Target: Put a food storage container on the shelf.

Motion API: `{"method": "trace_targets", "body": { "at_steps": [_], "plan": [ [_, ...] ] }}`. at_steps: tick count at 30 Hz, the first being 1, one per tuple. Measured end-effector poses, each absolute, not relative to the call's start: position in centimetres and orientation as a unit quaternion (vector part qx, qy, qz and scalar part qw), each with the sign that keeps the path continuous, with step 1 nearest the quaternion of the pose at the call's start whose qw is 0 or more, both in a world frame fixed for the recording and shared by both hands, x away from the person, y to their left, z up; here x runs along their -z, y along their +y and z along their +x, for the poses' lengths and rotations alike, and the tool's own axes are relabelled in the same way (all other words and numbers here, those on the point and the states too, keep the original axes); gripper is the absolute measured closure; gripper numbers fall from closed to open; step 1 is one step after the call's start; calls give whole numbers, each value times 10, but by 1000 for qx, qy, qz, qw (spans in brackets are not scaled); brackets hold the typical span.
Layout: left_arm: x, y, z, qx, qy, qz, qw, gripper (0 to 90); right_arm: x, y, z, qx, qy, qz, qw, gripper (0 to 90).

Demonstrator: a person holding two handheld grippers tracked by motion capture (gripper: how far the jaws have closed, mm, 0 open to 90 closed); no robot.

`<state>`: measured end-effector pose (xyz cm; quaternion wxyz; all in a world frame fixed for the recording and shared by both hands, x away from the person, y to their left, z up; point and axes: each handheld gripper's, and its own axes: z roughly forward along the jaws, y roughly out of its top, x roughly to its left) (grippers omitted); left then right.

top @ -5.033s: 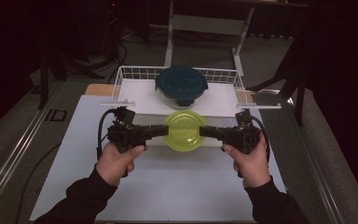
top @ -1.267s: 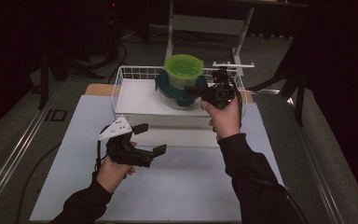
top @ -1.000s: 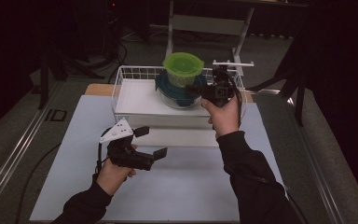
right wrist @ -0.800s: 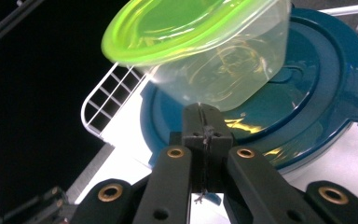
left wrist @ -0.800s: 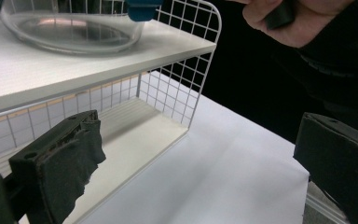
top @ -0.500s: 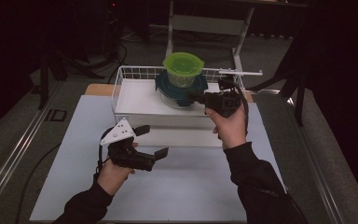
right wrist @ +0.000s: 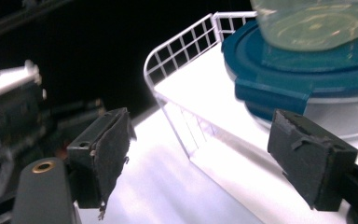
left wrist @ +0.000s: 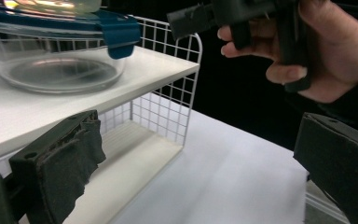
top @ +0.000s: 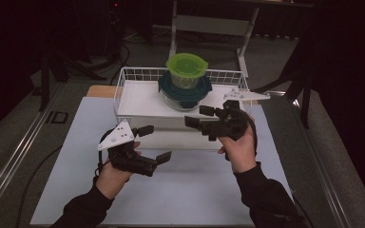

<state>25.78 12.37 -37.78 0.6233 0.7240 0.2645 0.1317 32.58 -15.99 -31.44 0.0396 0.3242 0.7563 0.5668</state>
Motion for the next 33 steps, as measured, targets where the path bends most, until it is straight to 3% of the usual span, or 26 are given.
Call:
{"method": "trace_targets", "body": {
  "at_steps": [18, 33],
  "plan": [
    [403, 115, 240, -120, 233, 743, 616, 15, 372, -183, 281, -576, 755, 303, 77, 173],
    [442, 122, 236, -115, 233, 753, 604, 16, 448, -211, 274, -561, 761, 321, 57, 187]
  ]
}}
